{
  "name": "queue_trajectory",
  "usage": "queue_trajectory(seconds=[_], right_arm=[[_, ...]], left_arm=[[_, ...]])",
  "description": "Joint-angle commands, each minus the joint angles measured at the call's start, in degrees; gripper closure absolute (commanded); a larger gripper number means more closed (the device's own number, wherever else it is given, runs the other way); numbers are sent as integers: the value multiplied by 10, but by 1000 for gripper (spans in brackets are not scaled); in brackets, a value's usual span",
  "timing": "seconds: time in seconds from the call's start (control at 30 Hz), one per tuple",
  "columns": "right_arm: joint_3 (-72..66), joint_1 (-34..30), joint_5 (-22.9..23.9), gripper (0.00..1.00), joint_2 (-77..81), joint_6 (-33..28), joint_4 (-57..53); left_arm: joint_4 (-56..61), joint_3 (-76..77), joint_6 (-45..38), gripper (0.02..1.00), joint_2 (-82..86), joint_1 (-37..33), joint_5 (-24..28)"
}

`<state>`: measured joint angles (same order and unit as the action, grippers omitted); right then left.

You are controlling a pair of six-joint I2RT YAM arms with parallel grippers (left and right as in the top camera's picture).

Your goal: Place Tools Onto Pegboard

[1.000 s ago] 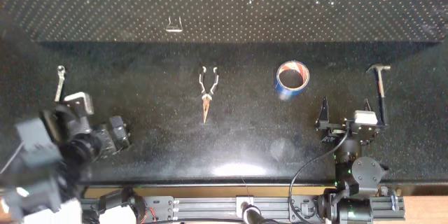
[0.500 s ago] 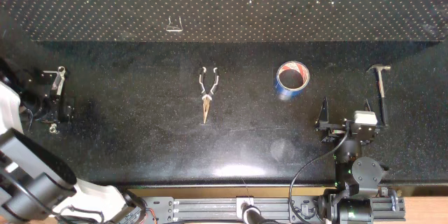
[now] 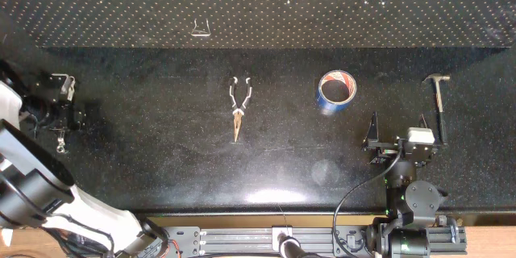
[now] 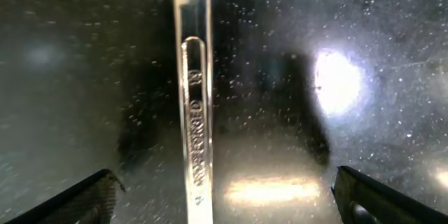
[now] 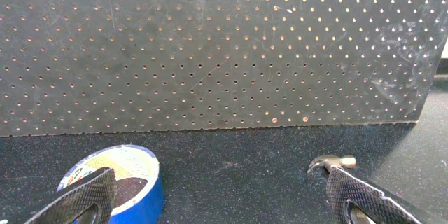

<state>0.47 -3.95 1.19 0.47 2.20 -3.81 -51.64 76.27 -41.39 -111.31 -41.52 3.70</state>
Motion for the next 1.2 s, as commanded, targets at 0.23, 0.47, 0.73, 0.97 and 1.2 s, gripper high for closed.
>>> queue_trajectory(seconds=[0.23, 0.47, 0.73, 0.97, 1.2], right_arm=[[-2, 4, -2, 23, -4, -8, -2], [-2, 4, -2, 23, -4, -8, -2], [-2, 4, -2, 23, -4, -8, -2], [-2, 4, -2, 23, -4, -8, -2], [-2, 4, -2, 23, -4, -8, -2]], left_arm=[[24, -47, 10, 277, -15, -1, 19], [25, -47, 11, 989, -8, -1, 22], [-85, -49, 358, 989, 425, 176, -70], [95, -141, 576, 989, 483, 420, -313], [172, -158, 392, 989, 395, 423, -180]])
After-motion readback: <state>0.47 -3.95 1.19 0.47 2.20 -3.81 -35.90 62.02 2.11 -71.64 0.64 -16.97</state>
